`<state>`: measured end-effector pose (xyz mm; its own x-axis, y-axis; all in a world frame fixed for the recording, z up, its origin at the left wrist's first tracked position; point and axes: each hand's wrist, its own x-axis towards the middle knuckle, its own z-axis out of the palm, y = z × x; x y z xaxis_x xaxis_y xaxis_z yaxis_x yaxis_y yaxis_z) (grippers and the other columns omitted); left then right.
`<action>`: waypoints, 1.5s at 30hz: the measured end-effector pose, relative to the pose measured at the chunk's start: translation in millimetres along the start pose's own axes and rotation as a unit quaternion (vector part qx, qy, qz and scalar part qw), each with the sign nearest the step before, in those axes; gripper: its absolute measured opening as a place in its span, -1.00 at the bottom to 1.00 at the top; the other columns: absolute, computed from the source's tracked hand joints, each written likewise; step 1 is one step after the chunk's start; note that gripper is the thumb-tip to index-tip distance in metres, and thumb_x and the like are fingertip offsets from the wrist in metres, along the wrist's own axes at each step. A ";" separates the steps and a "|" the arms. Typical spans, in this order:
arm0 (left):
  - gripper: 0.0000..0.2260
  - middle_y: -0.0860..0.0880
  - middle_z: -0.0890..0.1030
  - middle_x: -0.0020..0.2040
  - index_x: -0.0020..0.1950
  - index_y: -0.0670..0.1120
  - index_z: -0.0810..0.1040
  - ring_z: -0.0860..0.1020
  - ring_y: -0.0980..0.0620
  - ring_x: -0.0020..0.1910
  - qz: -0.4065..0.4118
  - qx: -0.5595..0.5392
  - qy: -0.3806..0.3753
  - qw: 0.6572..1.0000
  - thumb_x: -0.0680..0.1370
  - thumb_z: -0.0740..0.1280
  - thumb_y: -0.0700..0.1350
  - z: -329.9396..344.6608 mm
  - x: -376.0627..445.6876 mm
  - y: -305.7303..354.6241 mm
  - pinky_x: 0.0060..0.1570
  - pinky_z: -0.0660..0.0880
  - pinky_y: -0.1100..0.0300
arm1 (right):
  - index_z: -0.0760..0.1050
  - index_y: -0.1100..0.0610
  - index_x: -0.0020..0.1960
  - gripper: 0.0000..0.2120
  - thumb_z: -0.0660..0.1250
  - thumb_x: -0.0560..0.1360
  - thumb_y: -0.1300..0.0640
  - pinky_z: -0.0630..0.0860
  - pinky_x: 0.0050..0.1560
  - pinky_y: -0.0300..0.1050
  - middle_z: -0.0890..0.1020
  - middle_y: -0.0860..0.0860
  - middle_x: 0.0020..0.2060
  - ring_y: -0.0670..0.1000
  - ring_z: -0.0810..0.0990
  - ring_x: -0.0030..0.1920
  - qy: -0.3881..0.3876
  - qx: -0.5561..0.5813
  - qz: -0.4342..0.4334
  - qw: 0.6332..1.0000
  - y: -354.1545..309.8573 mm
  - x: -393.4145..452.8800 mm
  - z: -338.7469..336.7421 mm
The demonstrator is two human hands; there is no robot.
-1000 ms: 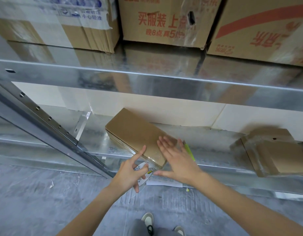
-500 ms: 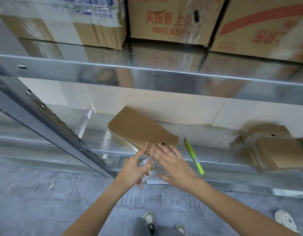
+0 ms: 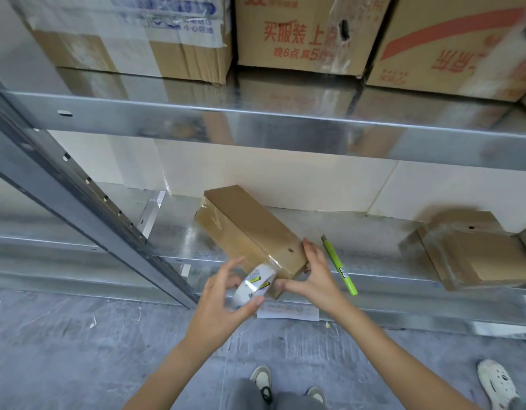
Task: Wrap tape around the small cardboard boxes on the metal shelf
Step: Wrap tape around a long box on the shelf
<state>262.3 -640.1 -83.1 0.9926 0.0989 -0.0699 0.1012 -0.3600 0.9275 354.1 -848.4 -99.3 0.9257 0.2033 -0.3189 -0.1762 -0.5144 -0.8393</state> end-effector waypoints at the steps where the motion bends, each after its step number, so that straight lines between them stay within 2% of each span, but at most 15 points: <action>1: -0.43 0.15 0.62 0.05 0.31 0.33 0.39 0.53 0.07 0.19 0.007 -0.007 0.000 1.000 0.33 0.45 0.32 -0.9 -0.8 2.7 0.15 0.51 -0.04 | 0.03 0.10 0.57 0.12 0.64 0.23 -0.03 0.22 0.40 -0.26 0.13 -0.14 0.44 -0.18 0.21 0.41 -0.005 0.035 0.013 0.999 -2.5 -2.0 0.1; 4: -0.67 0.16 0.63 0.03 0.12 0.27 0.52 0.57 0.10 0.08 0.051 -0.027 0.000 0.998 0.39 0.43 0.22 2.4 6.2 19.9 0.02 0.51 0.12 | 0.23 0.01 0.48 -0.13 0.61 0.29 0.08 0.38 0.22 -0.38 0.31 -0.15 0.31 -0.23 0.39 0.23 -0.025 0.102 0.041 0.994 -7.8 -5.6 -0.6; 6: -0.72 0.14 0.64 -0.06 0.09 0.23 0.53 0.60 0.14 -0.05 0.068 -0.061 -0.004 0.996 0.41 0.44 0.18 7.4 13.9 31.8 -0.05 0.46 0.30 | 0.46 -0.04 0.25 -0.44 0.56 0.30 0.05 0.44 0.01 -0.45 0.50 -0.14 0.09 -0.24 0.51 0.03 -0.045 0.154 0.053 0.986 -9.6 -7.0 -1.8; 9: -0.76 0.16 0.64 -0.12 0.07 0.25 0.50 0.59 0.17 -0.08 0.066 -0.047 -0.012 0.997 0.44 0.43 0.15 18.3 26.2 47.0 -0.08 0.43 0.41 | 0.56 0.08 0.14 -0.53 0.39 0.32 -0.14 0.48 0.07 -0.12 0.63 -0.05 -0.11 -0.07 0.56 -0.06 -0.066 0.235 0.093 0.965 -8.8 -11.0 1.5; 11: -0.87 0.13 0.62 -0.14 0.02 0.18 0.52 0.57 0.14 -0.10 0.060 -0.002 -0.013 0.998 0.50 0.38 0.09 26.1 37.3 53.8 -0.09 0.48 0.27 | 0.59 0.03 0.07 -0.58 0.41 0.35 -0.23 0.43 0.09 -0.13 0.67 -0.15 -0.14 -0.17 0.59 -0.05 -0.029 0.234 0.087 0.968 -7.8 -13.1 4.7; 13: -0.91 0.04 0.62 -0.17 0.01 0.04 0.53 0.56 0.06 -0.16 0.053 0.026 -0.025 0.998 0.57 0.33 0.03 32.8 49.5 60.1 -0.10 0.52 0.05 | 0.58 0.00 0.11 -0.56 0.38 0.39 -0.28 0.40 0.14 -0.11 0.67 -0.14 -0.04 -0.20 0.57 0.08 0.038 0.192 0.044 0.980 -5.2 -14.2 8.5; 16: -0.83 -0.05 0.59 -0.21 -0.05 -0.03 0.49 0.54 -0.05 -0.20 0.051 0.042 -0.040 0.997 0.59 0.29 0.05 40.0 62.6 67.4 -0.13 0.51 -0.09 | 0.37 -0.03 0.38 -0.27 0.33 0.31 -0.37 0.34 0.29 -0.19 0.49 -0.22 0.19 -0.17 0.35 0.30 0.144 0.034 -0.049 0.988 -8.8 -18.3 8.2; 20: -0.84 -0.12 0.62 -0.22 -0.06 -0.01 0.53 0.59 -0.17 -0.19 0.020 -0.007 -0.022 1.000 0.57 0.32 0.07 40.1 63.4 67.9 -0.11 0.54 -0.16 | 0.22 -0.10 0.41 -0.07 0.55 0.14 -0.17 0.44 0.14 -0.24 0.44 -0.28 0.19 -0.20 0.40 0.24 0.097 0.021 -0.116 0.988 -20.8 -13.7 9.7; 23: -0.89 -0.14 0.62 -0.27 -0.09 0.00 0.54 0.60 -0.18 -0.21 0.011 -0.028 -0.009 1.000 0.57 0.34 0.02 34.7 60.3 67.3 -0.14 0.55 -0.06 | 0.30 -0.02 0.35 -0.19 0.56 0.19 -0.09 0.40 -0.08 -0.42 0.45 -0.20 0.10 -0.15 0.47 0.12 0.125 -0.034 -0.128 0.983 -21.6 -11.7 17.1; 26: -0.86 -0.07 0.60 -0.28 -0.08 -0.08 0.50 0.56 -0.11 -0.23 0.051 0.045 -0.022 0.997 0.58 0.32 -0.02 27.3 58.0 69.3 -0.17 0.53 -0.06 | 0.39 0.05 0.21 -0.34 0.56 0.21 -0.09 0.31 -0.22 -0.52 0.42 -0.21 -0.03 -0.12 0.49 0.00 0.159 -0.076 -0.116 0.977 -20.4 -12.3 18.7; 29: -0.85 0.01 0.55 -0.29 -0.08 -0.06 0.48 0.49 -0.05 -0.21 0.104 0.150 -0.008 0.983 0.58 0.29 0.00 13.3 47.7 67.2 -0.19 0.48 0.02 | 0.36 0.02 0.36 -0.18 0.55 0.18 -0.16 0.29 -0.10 -0.58 0.47 -0.18 0.15 -0.21 0.46 0.10 0.148 -0.061 -0.095 0.982 -21.3 -10.5 14.5; 33: -0.76 0.08 0.53 -0.32 0.04 0.01 0.54 0.40 0.00 -0.13 0.092 0.222 0.021 0.971 0.51 0.23 0.11 -7.9 22.3 55.1 -0.16 0.32 0.22 | 0.29 0.02 0.46 -0.08 0.58 0.19 -0.12 0.24 0.01 -0.65 0.45 -0.12 0.29 -0.37 0.34 0.11 0.143 -0.058 -0.097 0.983 -20.3 -11.1 14.3; 37: -0.77 0.06 0.56 -0.23 0.10 -0.01 0.54 0.37 -0.02 -0.07 0.062 0.212 0.019 0.975 0.52 0.25 0.06 -10.1 14.0 47.3 -0.12 0.30 0.21 | 0.28 0.01 0.47 -0.08 0.58 0.20 -0.12 0.23 0.01 -0.65 0.45 -0.11 0.29 -0.34 0.37 0.13 0.139 -0.063 -0.095 0.984 -21.3 -13.0 15.5; 42: -0.85 0.05 0.53 -0.31 0.10 0.00 0.56 0.35 0.00 -0.15 0.073 0.257 0.025 0.963 0.56 0.34 0.00 -10.8 12.9 39.2 -0.17 0.28 0.21 | 0.27 -0.02 0.47 -0.06 0.53 0.17 -0.20 0.21 0.05 -0.65 0.44 -0.13 0.29 -0.35 0.35 0.15 0.140 -0.056 -0.092 0.984 -20.9 -10.4 13.6; 45: -0.86 0.03 0.53 -0.29 0.10 -0.03 0.54 0.37 -0.03 -0.17 0.043 0.260 0.013 0.964 0.56 0.33 -0.04 -14.0 13.2 25.9 -0.13 0.28 0.17 | 0.24 -0.01 0.49 -0.06 0.50 0.20 -0.22 0.33 0.18 -0.47 0.42 -0.10 0.34 -0.25 0.38 0.24 0.139 -0.068 -0.099 0.983 -17.7 -9.2 12.1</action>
<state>277.0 -635.1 -54.9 0.9975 0.0692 0.0137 0.0459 -0.7844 0.6185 344.7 -831.0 -86.8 0.9964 0.0844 -0.0063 0.0455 -0.5975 -0.8005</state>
